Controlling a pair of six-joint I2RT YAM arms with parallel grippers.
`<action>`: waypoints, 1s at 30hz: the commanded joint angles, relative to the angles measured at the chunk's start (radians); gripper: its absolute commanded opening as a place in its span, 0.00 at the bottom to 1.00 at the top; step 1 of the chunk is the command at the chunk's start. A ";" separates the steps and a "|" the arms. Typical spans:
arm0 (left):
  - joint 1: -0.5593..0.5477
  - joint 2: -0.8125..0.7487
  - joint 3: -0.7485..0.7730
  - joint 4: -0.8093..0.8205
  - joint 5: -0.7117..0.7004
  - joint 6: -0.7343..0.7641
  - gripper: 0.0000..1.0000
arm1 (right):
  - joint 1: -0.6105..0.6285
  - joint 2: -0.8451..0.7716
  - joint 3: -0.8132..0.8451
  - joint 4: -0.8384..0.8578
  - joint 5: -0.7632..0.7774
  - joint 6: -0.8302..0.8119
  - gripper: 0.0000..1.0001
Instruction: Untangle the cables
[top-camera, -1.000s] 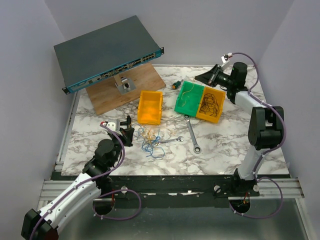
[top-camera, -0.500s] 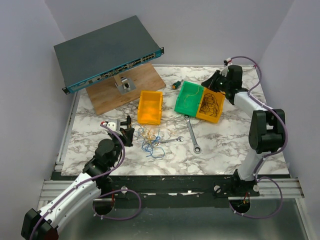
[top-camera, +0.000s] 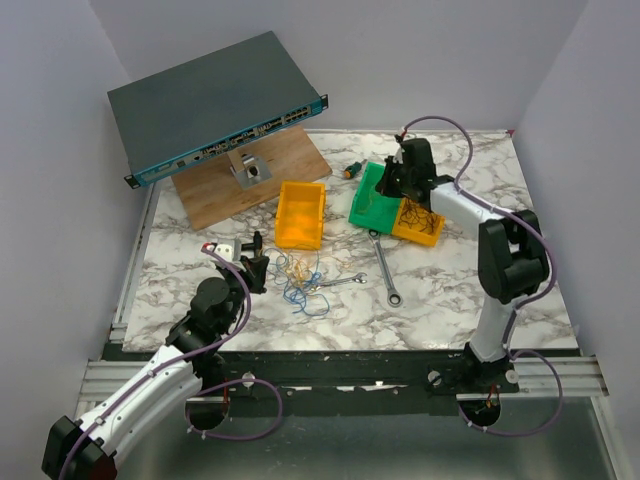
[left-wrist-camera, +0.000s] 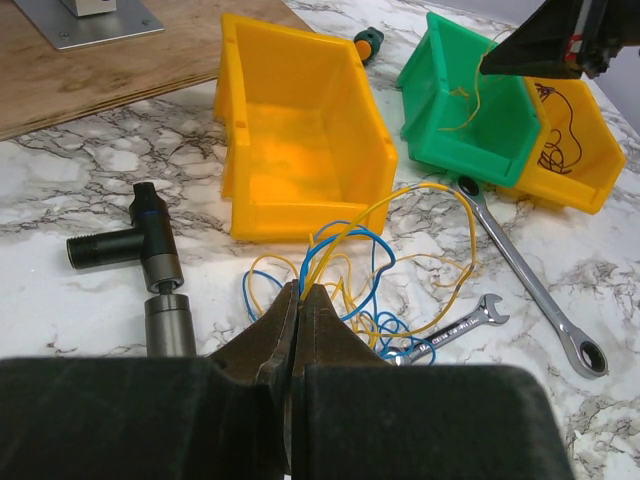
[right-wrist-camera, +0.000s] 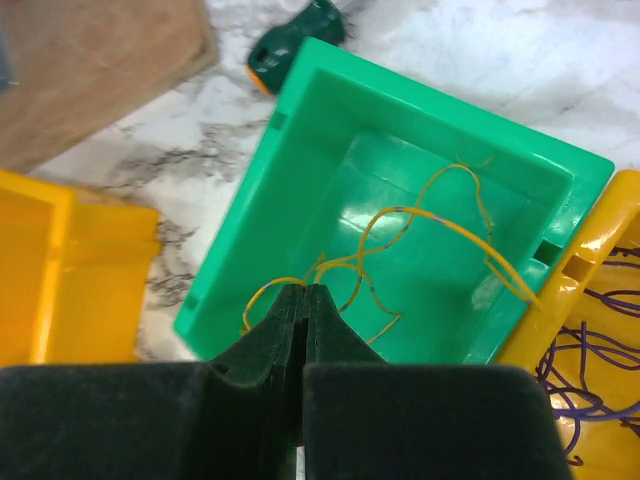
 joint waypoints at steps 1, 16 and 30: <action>0.007 0.005 -0.006 0.024 0.020 0.009 0.00 | 0.033 0.107 0.087 -0.154 0.144 -0.047 0.01; 0.006 0.002 -0.004 0.018 0.017 0.011 0.00 | 0.098 0.387 0.418 -0.397 0.175 -0.105 0.01; 0.006 0.004 -0.009 0.031 0.032 0.021 0.00 | 0.101 0.108 0.398 -0.454 0.181 -0.107 0.33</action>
